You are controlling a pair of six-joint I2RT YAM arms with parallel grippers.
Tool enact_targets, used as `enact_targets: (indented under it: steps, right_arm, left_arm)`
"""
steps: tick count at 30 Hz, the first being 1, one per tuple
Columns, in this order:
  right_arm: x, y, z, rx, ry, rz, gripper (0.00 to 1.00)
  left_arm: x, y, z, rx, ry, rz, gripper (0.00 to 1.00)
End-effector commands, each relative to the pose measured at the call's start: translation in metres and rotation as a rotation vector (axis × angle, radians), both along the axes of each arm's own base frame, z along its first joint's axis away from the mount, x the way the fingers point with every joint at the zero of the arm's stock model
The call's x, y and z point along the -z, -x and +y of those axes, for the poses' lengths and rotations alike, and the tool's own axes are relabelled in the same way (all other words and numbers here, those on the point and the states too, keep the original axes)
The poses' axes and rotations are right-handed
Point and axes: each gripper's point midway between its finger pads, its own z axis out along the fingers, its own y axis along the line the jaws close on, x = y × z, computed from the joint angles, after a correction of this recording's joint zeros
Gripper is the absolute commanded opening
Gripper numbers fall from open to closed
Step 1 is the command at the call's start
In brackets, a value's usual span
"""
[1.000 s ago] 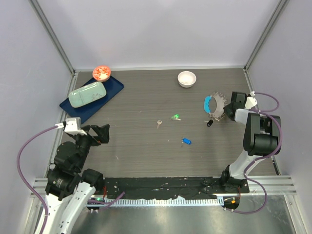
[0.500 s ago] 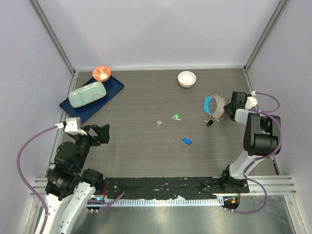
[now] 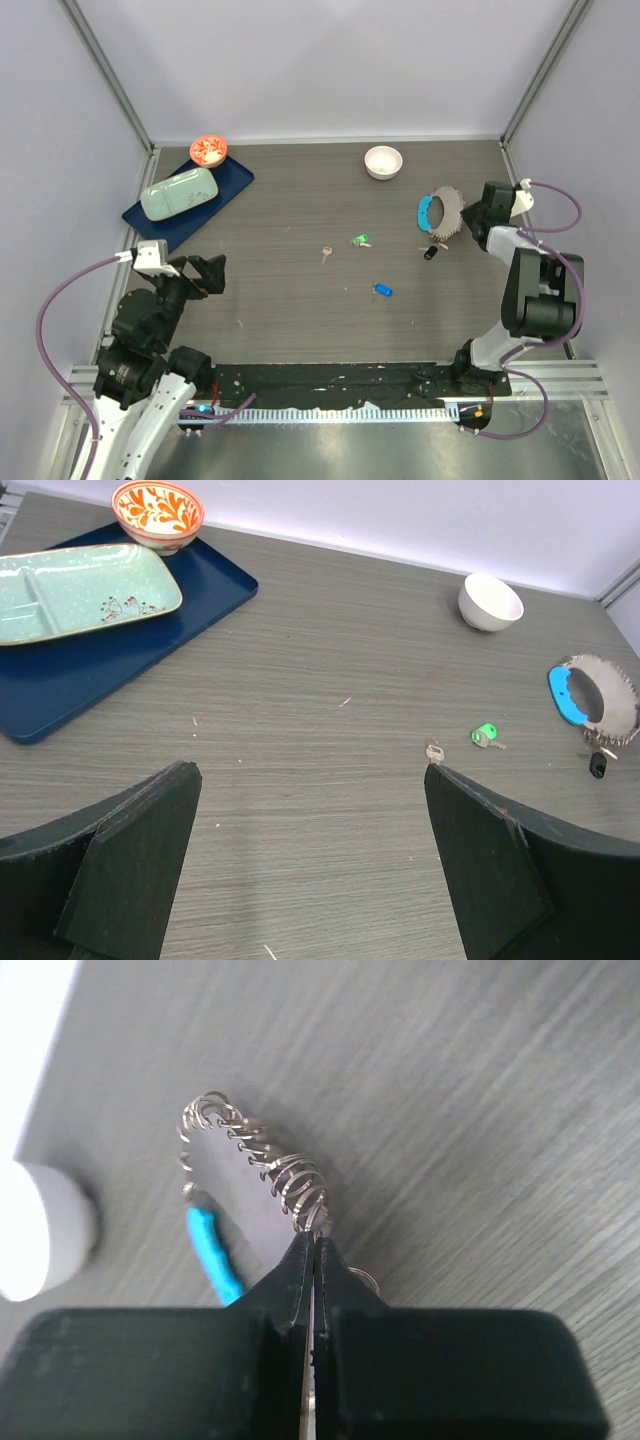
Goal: Put the keys on the keyring
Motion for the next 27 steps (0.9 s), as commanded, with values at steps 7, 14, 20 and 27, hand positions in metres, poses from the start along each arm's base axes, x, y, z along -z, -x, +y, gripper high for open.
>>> enact_targets:
  steps: [7,14,20,27]
  right_arm:
    - [-0.176,-0.018,0.066,-0.26,0.023,-0.368,0.01]
    - [-0.222,0.012,0.183,-0.55,-0.054,-0.46,0.01]
    - [-0.234,0.053,0.295,-0.846,-0.124,-0.485,0.01]
    - [-0.22,0.103,0.389,-1.067,-0.163,-0.462,0.01]
  left_arm:
    - [-0.008,-0.003,-0.02,0.11,-0.006,-0.041,1.0]
    - [-0.003,-0.016,-0.041,0.182,0.029,0.005,1.0]
    - [0.003,-0.024,-0.077,0.327,0.098,0.136,1.0]
    - [0.004,-0.016,-0.089,0.387,0.162,0.115,1.0]
